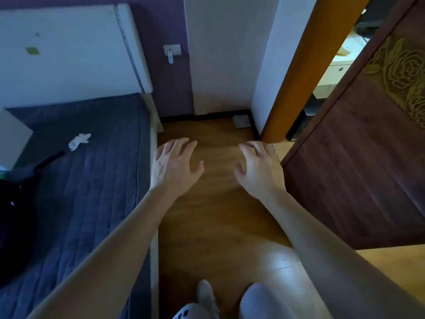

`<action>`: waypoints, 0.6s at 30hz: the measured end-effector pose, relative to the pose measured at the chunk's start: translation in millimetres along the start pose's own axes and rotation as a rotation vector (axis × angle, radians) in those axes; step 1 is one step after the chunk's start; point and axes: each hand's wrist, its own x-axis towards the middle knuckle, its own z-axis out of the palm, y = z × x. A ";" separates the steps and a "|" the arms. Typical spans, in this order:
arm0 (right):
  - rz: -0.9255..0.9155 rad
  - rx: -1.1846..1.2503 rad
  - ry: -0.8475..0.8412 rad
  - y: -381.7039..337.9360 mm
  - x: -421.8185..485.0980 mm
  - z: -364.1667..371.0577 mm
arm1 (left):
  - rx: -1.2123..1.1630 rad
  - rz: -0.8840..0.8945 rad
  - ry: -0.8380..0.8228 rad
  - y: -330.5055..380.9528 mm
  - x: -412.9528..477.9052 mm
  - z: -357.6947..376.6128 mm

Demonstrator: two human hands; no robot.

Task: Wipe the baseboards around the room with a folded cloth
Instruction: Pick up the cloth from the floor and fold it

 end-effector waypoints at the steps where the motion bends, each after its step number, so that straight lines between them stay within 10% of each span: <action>1: -0.004 -0.003 -0.008 -0.9 1.4 2.0 | -0.005 0.007 -0.021 -1.7 2.5 0.5; 18: 0.023 0.048 0.007 63.4 151.5 50.6 | 0.010 0.021 -0.061 -4.8 164.3 57.4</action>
